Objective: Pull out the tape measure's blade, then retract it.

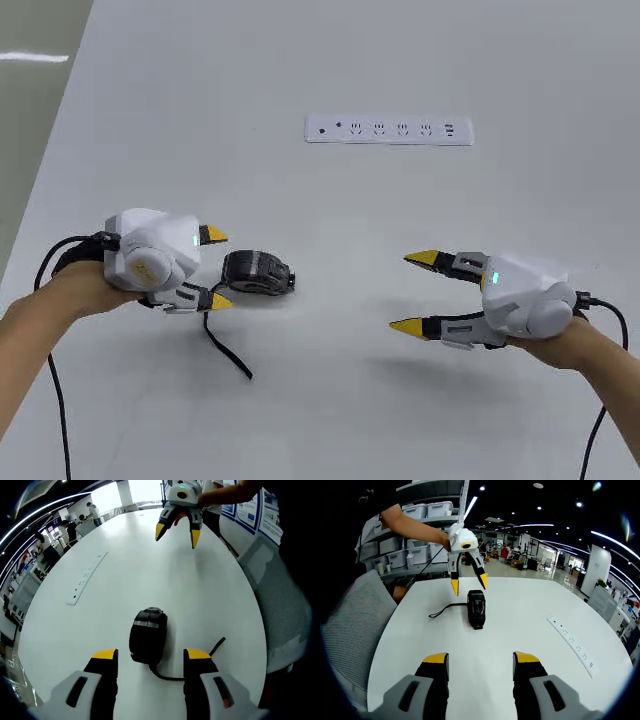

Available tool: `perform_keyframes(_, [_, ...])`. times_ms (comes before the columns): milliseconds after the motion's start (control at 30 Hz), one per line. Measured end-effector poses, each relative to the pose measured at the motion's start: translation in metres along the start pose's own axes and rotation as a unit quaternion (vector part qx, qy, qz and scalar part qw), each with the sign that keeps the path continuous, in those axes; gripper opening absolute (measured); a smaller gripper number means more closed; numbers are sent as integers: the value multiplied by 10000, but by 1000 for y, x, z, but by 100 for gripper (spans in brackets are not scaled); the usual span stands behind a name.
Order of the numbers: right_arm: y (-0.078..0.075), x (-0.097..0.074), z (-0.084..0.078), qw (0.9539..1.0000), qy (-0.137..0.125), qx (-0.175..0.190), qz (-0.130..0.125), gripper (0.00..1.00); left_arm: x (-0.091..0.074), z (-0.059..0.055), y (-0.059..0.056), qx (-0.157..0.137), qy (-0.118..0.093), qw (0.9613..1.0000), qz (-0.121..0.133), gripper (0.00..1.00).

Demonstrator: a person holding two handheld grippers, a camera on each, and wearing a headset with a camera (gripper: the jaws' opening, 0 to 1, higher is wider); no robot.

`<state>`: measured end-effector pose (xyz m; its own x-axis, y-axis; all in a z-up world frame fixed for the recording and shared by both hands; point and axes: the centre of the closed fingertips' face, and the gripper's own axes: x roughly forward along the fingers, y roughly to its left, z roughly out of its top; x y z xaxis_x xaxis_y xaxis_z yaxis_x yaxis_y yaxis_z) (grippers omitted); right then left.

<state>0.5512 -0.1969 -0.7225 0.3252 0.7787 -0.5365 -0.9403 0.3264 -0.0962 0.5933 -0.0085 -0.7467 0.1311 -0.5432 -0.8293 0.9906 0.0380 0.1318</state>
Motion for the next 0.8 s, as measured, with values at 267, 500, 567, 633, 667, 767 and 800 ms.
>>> perform_keyframes(267, [-3, 17, 0, 9998, 21, -112, 133, 48, 13, -8, 6, 237, 222, 9993, -173, 47])
perform_keyframes(500, [-8, 33, -1, 9996, 14, -138, 228, 46, 21, -7, 5, 345, 290, 9985, -307, 44])
perform_keyframes(567, [-7, 39, -2, 9995, 30, -122, 287, 45, 23, -6, 5, 365, 301, 9983, -340, 44])
perform_keyframes(633, [-6, 45, -2, 9993, 42, -126, 353, 44, 25, -6, 5, 383, 314, 9981, -368, 43])
perform_keyframes(667, [-5, 48, -3, 9992, 51, -134, 383, 44, 26, -6, 5, 394, 327, 9980, -384, 43])
perform_keyframes(767, [-3, 56, -2, 9988, 64, -150, 453, 42, 30, -7, 4, 435, 348, 9975, -443, 43])
perform_keyframes(800, [-4, 60, -2, 9988, 65, -152, 468, 42, 32, -8, 4, 465, 370, 9971, -472, 42])
